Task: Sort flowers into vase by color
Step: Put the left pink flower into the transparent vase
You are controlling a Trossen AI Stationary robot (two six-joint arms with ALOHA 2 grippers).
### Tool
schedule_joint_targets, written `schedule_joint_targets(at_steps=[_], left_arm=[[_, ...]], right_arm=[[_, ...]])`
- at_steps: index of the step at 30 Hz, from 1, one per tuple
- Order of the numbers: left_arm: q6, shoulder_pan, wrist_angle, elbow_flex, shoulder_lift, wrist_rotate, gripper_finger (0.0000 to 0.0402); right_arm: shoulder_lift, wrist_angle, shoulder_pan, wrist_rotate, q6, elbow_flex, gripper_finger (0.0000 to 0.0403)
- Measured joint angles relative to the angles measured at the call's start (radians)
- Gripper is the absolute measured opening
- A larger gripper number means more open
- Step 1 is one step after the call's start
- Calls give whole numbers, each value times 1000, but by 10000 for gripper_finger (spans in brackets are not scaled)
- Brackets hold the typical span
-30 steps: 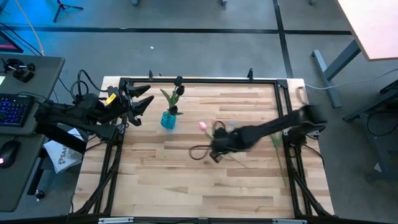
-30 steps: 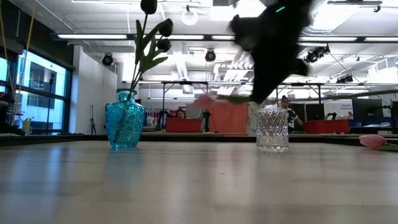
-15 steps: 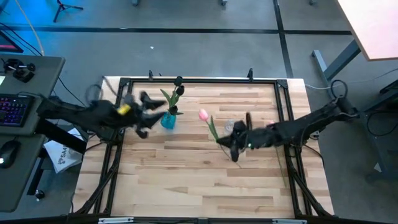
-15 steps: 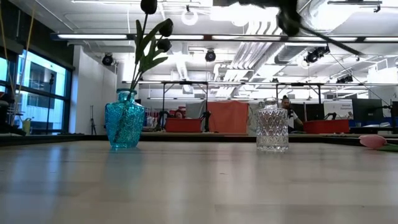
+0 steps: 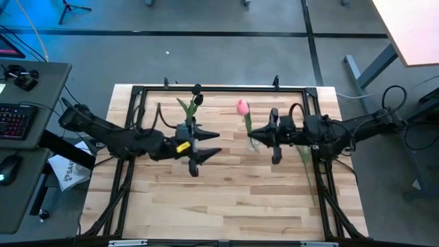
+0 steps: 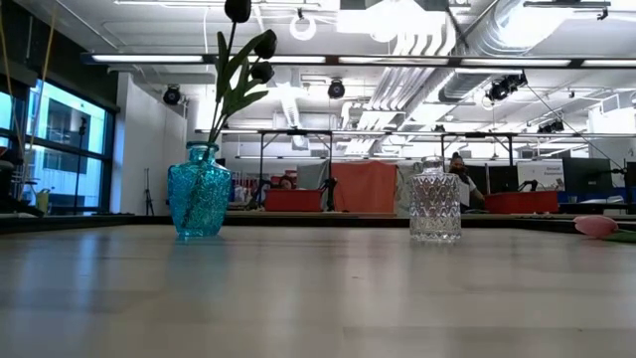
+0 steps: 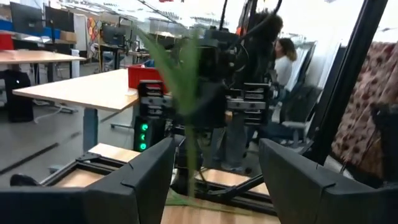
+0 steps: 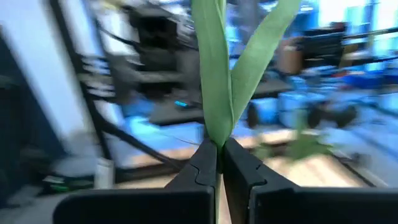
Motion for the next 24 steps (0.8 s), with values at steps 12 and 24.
schedule_joint_targets(at_steps=[12,24], left_arm=[[17,-8,-93,8,-105,-2,223],[95,-22,-133,8,-169,-119,223]], right_arm=[[-62,274,-176,-36,39,-311,0],[-85,750,-372,-12,-2,-542,0]])
